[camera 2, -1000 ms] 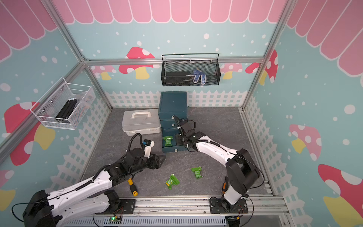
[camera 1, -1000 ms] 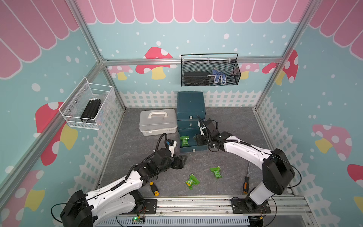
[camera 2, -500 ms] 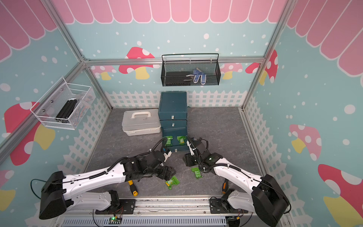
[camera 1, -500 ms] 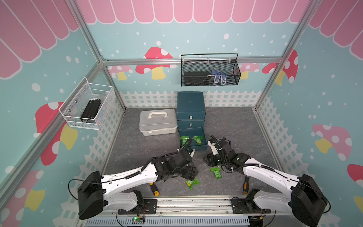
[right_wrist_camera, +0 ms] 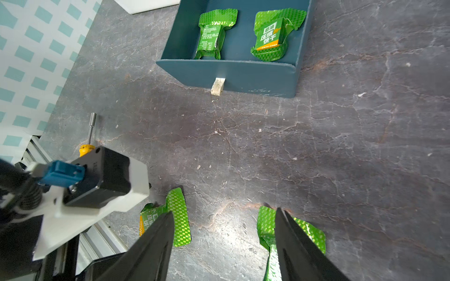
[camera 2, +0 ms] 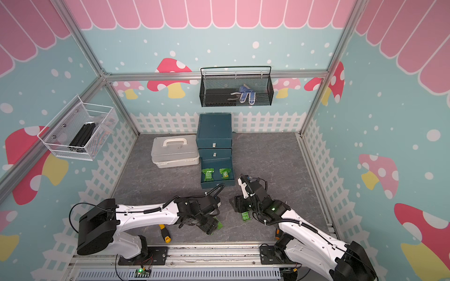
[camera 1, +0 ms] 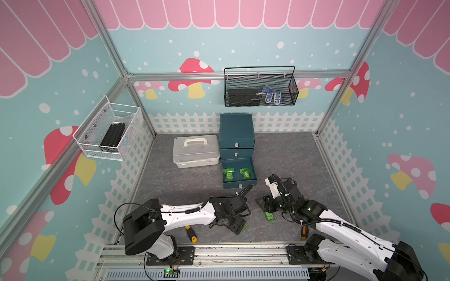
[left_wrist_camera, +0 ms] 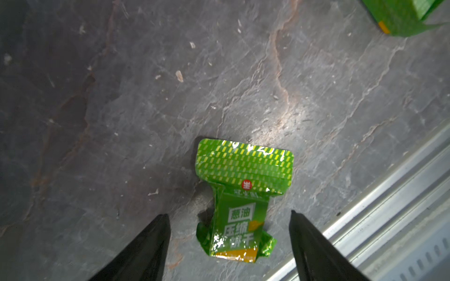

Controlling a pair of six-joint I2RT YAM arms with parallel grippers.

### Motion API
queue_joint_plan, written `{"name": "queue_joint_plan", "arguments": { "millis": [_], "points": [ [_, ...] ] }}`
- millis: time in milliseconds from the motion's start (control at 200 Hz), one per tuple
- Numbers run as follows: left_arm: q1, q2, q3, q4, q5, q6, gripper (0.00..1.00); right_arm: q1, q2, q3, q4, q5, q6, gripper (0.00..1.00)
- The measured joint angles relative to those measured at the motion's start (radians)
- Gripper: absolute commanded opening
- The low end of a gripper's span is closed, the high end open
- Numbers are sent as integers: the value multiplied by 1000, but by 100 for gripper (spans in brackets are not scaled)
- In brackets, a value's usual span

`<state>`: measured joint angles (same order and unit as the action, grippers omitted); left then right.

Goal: Place the cookies into the drawer by color
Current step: Pick up the cookie at the center of the board.

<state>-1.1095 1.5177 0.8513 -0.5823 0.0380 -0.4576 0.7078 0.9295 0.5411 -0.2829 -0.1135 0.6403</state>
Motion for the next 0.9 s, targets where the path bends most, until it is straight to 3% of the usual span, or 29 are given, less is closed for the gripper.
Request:
{"name": "queue_joint_plan", "arguments": {
  "millis": [395,896],
  "points": [
    [0,8,0,-14,41,19,60,0,11,0,-5,21,-3,68],
    [-11,92,34,-38,22,17,46,0,4,0,-7,43,-8,69]
  ]
}}
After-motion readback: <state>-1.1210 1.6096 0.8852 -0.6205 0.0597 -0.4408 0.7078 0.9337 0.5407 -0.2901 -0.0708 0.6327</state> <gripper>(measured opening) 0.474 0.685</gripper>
